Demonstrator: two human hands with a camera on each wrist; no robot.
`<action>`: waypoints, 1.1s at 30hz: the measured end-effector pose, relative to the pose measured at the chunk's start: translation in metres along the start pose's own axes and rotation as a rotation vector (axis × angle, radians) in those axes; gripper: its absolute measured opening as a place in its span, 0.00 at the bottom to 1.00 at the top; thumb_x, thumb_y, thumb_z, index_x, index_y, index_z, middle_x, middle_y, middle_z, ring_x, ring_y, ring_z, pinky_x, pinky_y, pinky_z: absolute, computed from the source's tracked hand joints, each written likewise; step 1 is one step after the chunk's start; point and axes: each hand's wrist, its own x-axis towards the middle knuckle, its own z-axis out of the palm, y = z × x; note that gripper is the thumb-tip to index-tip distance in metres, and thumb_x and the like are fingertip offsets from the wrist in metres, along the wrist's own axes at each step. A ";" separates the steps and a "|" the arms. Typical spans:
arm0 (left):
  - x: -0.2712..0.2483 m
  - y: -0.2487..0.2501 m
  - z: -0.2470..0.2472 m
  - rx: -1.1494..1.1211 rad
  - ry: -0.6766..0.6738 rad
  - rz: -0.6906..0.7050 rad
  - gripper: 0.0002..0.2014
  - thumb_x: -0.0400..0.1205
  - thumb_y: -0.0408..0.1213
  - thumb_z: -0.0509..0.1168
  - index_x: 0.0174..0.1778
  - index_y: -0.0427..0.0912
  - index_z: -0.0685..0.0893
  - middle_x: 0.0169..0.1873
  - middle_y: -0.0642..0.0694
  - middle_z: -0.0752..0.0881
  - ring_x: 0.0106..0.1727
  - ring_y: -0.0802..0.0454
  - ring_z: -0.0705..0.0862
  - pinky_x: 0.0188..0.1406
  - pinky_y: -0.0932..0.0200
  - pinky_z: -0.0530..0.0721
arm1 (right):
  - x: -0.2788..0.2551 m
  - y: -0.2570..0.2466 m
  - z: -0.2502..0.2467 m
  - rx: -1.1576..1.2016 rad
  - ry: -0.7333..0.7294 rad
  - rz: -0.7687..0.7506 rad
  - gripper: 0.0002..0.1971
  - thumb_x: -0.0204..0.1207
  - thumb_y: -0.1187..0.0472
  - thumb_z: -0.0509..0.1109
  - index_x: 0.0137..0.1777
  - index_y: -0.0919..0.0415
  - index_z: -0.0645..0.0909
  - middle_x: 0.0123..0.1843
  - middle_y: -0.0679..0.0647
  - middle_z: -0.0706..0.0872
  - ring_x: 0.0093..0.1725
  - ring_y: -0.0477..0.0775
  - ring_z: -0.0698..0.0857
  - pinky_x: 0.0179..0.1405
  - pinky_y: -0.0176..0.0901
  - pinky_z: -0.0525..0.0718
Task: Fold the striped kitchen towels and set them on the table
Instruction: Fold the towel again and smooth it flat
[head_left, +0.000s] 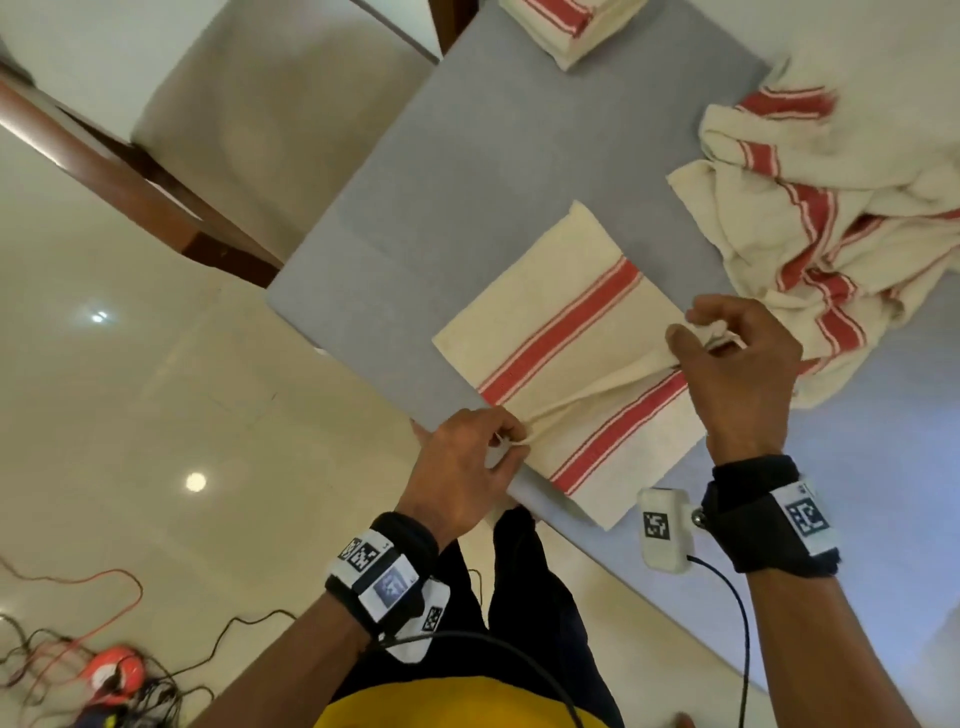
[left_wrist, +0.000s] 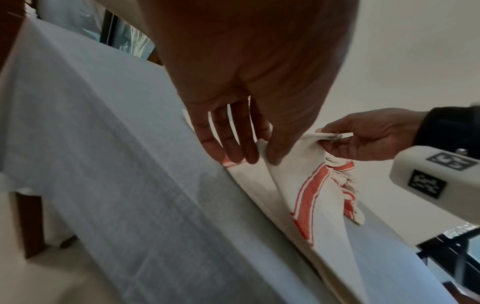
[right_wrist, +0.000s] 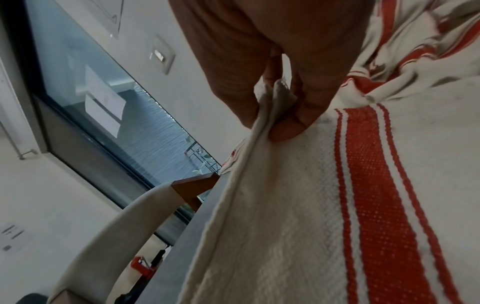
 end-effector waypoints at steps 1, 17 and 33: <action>0.005 -0.008 -0.011 0.023 0.029 0.010 0.05 0.81 0.38 0.77 0.51 0.47 0.88 0.46 0.54 0.89 0.46 0.62 0.81 0.51 0.63 0.83 | 0.005 -0.008 0.013 -0.021 -0.014 -0.007 0.12 0.73 0.63 0.80 0.57 0.58 0.89 0.51 0.51 0.92 0.44 0.43 0.87 0.52 0.45 0.89; 0.080 -0.054 -0.089 -0.021 0.065 -0.111 0.08 0.80 0.45 0.78 0.46 0.47 0.88 0.35 0.54 0.91 0.36 0.56 0.89 0.43 0.51 0.91 | 0.054 -0.060 0.111 -0.100 -0.124 0.087 0.23 0.71 0.70 0.77 0.66 0.54 0.84 0.57 0.52 0.89 0.47 0.45 0.88 0.53 0.39 0.89; 0.095 -0.073 -0.096 -0.025 0.065 -0.059 0.06 0.80 0.38 0.76 0.45 0.44 0.86 0.41 0.51 0.84 0.37 0.55 0.83 0.42 0.53 0.88 | 0.076 -0.047 0.150 -0.369 -0.009 -0.017 0.11 0.78 0.64 0.77 0.59 0.55 0.86 0.58 0.53 0.90 0.44 0.42 0.85 0.41 0.20 0.74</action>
